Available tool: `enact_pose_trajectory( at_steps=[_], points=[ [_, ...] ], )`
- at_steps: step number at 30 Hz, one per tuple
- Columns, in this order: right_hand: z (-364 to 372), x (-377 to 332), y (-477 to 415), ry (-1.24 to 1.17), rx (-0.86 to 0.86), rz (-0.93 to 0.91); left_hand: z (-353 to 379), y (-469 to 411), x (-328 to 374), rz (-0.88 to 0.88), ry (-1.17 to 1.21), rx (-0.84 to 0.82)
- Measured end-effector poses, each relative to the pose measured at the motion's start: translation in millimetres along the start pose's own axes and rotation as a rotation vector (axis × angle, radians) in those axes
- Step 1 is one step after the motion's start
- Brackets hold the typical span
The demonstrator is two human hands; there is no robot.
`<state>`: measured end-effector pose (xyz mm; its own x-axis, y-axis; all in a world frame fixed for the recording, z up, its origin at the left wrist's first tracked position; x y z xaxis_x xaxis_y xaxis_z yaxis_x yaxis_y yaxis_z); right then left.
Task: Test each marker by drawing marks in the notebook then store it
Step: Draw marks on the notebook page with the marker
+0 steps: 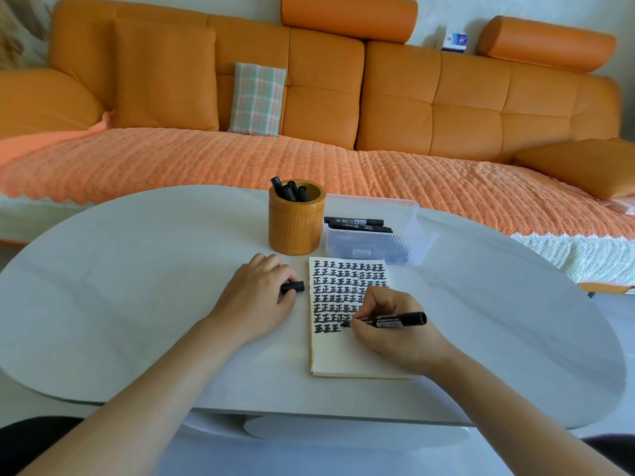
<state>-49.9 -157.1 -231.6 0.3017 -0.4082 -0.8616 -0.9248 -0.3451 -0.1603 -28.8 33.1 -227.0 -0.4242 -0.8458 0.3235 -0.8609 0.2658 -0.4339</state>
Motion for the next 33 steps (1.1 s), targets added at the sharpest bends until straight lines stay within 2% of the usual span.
enact_pose_trajectory(
  at_steps=[11, 18, 22, 33],
  points=[
    [0, -3, 1, 0.026, 0.000, -0.022, 2, 0, -1, -0.013, -0.006, -0.014],
    [8, -5, 3, -0.027, -0.087, -0.024, 1, 0, -1, -0.018, -0.012, -0.006],
    [3, -6, 2, -0.034, -0.043, -0.023, 2, -1, -1, -0.020, -0.018, -0.014],
    [6, -10, 3, -0.017, -0.053, -0.043, 2, -1, -2, -0.026, -0.018, -0.010]
  ],
)
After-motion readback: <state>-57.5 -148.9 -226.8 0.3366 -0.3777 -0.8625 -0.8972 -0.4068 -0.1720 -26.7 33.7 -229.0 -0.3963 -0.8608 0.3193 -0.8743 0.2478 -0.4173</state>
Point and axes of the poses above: each hand's wrist, its own y-axis away from the middle knuckle, its own z-axis out of the palm, x = y × z, the point moved 10 cm from there along -y, towards the middle knuckle, and after that the axes turned 4 degrees about y, right-handed, at the moved point
